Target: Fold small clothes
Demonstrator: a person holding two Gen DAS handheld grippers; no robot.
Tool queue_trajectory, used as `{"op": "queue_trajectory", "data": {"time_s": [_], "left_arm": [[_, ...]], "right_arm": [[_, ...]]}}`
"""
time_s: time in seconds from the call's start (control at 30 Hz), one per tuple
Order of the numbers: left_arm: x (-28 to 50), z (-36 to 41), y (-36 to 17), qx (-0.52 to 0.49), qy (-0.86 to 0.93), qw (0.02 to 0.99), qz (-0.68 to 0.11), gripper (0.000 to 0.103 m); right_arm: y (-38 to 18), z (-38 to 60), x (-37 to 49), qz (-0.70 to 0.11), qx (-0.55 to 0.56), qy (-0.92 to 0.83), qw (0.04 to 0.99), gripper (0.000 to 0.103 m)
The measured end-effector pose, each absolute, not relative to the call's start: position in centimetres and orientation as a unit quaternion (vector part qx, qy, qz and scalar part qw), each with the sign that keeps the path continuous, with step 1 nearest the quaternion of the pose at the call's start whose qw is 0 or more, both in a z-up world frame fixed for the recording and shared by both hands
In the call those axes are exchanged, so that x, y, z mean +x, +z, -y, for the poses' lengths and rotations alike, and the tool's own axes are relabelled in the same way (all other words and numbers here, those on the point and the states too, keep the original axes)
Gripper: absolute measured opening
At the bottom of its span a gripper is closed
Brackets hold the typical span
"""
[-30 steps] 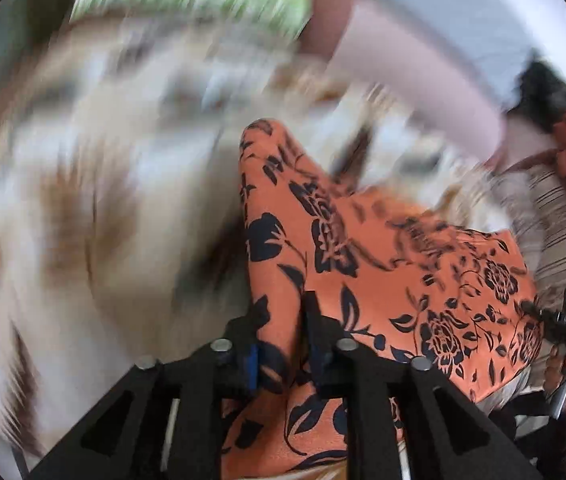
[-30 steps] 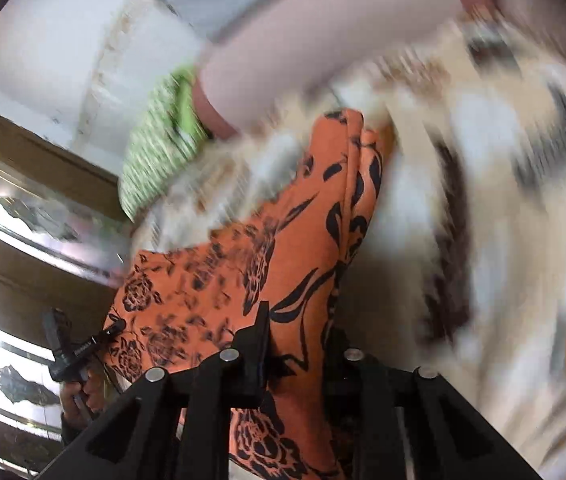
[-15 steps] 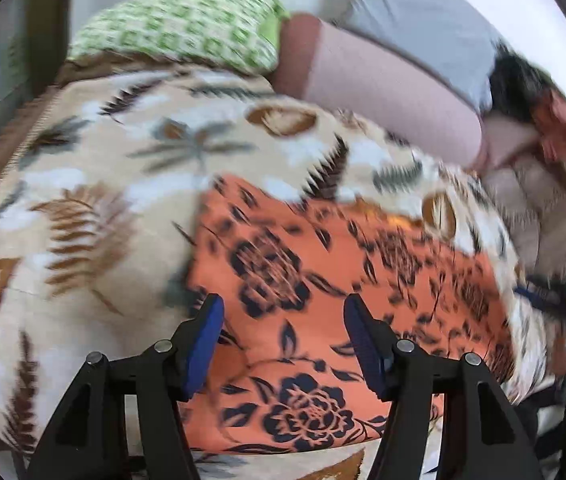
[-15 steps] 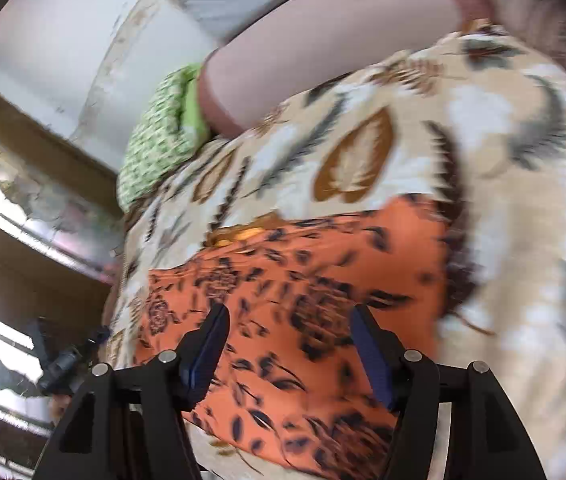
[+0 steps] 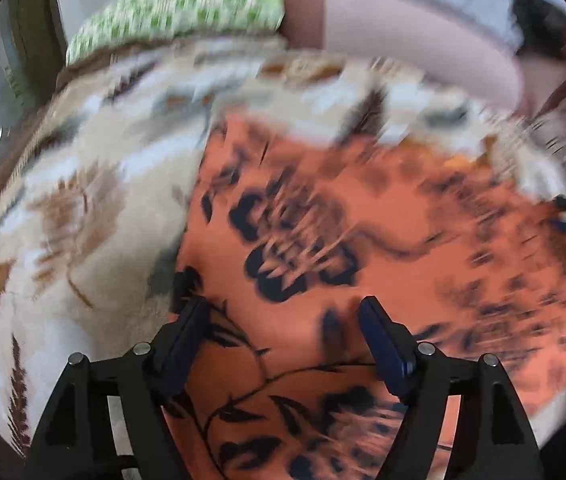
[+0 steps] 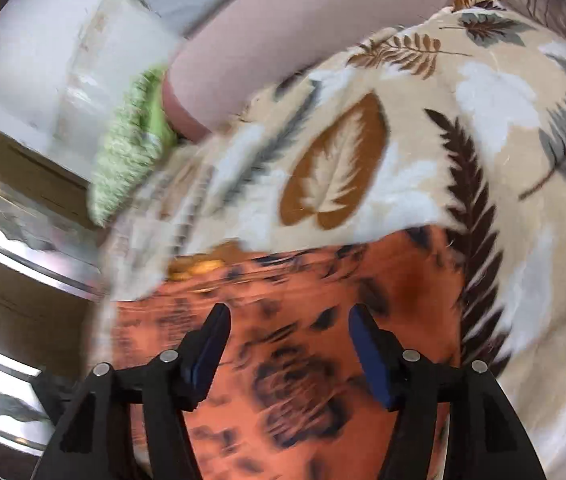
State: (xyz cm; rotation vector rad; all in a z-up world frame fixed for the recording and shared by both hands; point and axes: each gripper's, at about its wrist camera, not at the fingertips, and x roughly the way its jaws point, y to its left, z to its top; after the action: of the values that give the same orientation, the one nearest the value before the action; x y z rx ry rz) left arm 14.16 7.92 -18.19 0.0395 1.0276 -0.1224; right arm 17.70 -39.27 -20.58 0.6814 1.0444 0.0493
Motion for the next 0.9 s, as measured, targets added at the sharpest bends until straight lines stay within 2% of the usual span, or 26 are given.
{"op": "queue_trajectory", "data": {"time_s": [0.03, 0.1, 0.2, 0.27, 0.33, 0.47, 0.6, 0.77, 0.83, 0.9], "left_arm": [[14.0, -8.3, -17.9, 0.011, -0.059, 0.874, -0.482, 0.080], [13.3, -8.9, -16.6, -0.009, -0.062, 0.880, -0.472, 0.080], [13.5, -9.6, -16.6, -0.008, -0.063, 0.886, -0.459, 0.080], [14.9, -10.2, -18.4, -0.007, -0.039, 0.868, -0.495, 0.081], [14.8, -11.9, -17.9, -0.069, -0.036, 0.864, -0.497, 0.081], [14.0, -13.5, -15.4, -0.071, -0.024, 0.885, -0.460, 0.081], [16.0, -14.0, -14.1, -0.076, -0.043, 0.884, -0.460, 0.081], [21.1, -13.5, -14.0, -0.103, -0.076, 0.873, -0.471, 0.081], [22.8, -12.7, -14.6, -0.068, -0.065, 0.874, -0.477, 0.081], [24.7, -12.6, -16.5, -0.030, -0.017, 0.861, -0.507, 0.076]], "right_arm": [[-21.0, 40.4, 17.5, -0.478, 0.353, 0.011, 0.805, 0.057], [-19.3, 40.9, 16.5, -0.437, 0.384, 0.015, 0.813, 0.058], [-18.2, 39.9, 16.5, -0.425, 0.344, 0.042, 0.836, 0.075], [-20.8, 40.9, 17.3, -0.472, 0.362, 0.003, 0.804, 0.069], [-18.7, 40.8, 16.1, -0.444, 0.376, -0.005, 0.814, 0.068], [-13.7, 37.6, 13.0, -0.416, 0.310, 0.025, 0.854, 0.069], [-12.5, 35.0, 8.8, -0.420, 0.285, 0.061, 0.860, 0.070], [-13.9, 31.7, 5.5, -0.430, 0.286, 0.105, 0.850, 0.070], [-15.6, 30.9, 5.6, -0.441, 0.280, 0.130, 0.843, 0.070], [-18.3, 31.4, 5.7, -0.466, 0.289, 0.119, 0.828, 0.070]]}}
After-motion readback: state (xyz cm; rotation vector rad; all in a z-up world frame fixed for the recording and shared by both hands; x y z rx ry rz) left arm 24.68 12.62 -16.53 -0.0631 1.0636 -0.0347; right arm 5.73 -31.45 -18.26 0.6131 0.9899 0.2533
